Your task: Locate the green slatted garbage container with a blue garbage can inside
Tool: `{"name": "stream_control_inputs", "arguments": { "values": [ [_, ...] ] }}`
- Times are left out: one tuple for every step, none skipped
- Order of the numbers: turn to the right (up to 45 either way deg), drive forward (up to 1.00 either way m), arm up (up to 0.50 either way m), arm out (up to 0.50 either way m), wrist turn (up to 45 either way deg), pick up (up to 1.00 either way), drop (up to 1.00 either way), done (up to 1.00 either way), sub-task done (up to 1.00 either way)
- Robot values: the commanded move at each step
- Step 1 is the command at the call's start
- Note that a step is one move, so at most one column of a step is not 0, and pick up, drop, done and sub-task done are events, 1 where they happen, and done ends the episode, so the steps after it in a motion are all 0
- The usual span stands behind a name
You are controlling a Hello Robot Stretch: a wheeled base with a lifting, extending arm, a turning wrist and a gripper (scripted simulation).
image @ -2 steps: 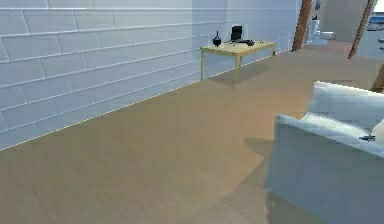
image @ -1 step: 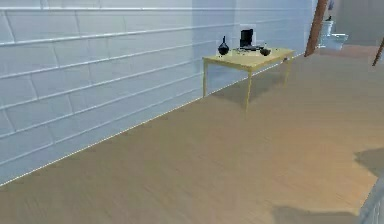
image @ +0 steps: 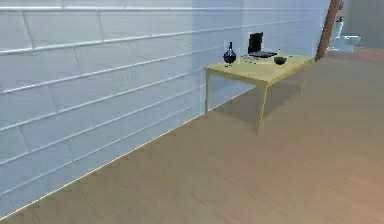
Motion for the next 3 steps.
{"name": "stream_control_inputs", "arguments": {
  "values": [
    [39.0, 0.0, 0.0, 0.0, 0.0, 0.0, 0.0, 0.0, 0.0],
    [0.0, 1.0, 0.0, 0.0, 0.0, 0.0, 0.0, 0.0, 0.0],
    [0.0, 1.0, 0.0, 0.0, 0.0, 0.0, 0.0, 0.0, 0.0]
  ]
}}
